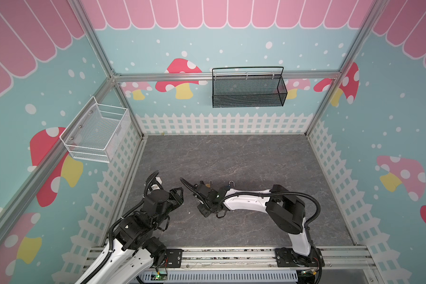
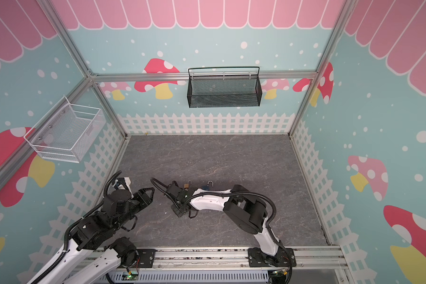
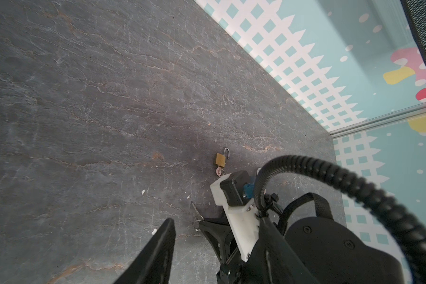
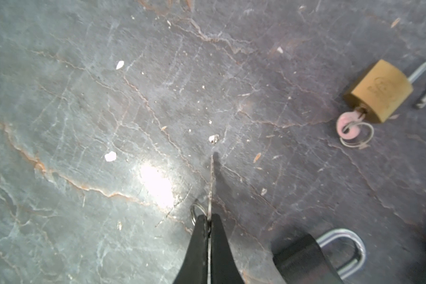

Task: Unlock with the key
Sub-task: 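Carry the silver key toward the left gripper while the left gripper approaches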

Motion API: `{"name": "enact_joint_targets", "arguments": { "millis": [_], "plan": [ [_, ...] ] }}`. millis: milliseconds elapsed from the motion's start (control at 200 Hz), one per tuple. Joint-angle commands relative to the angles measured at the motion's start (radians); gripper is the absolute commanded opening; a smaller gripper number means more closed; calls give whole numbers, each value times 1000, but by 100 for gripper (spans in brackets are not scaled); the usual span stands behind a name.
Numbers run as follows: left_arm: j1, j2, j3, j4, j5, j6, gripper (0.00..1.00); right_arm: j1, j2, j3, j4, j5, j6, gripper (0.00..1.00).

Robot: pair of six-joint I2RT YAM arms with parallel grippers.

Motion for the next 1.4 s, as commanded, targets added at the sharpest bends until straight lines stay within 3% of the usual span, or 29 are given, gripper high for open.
{"name": "enact_joint_targets", "arguments": {
  "millis": [0, 265, 445, 585, 930, 1396],
  "plan": [
    [5, -9, 5, 1, 15, -21, 54, -11, -41, -33, 30, -10, -22, 3],
    [5, -31, 0, 14, 38, -58, 55, -34, -111, -105, 96, -45, -50, 0],
    [5, -53, -29, 64, 84, -109, 55, -54, -253, -194, 169, -71, -81, 0],
    [7, -42, -52, 139, 151, -164, 55, -54, -359, -267, 216, -25, -146, 0],
    [5, 187, -14, 326, 357, -220, 53, -55, -535, -379, 315, 72, -307, 0],
    [8, 453, 84, 452, 419, -264, 47, -50, -602, -413, 387, 133, -430, 0]
  ]
}}
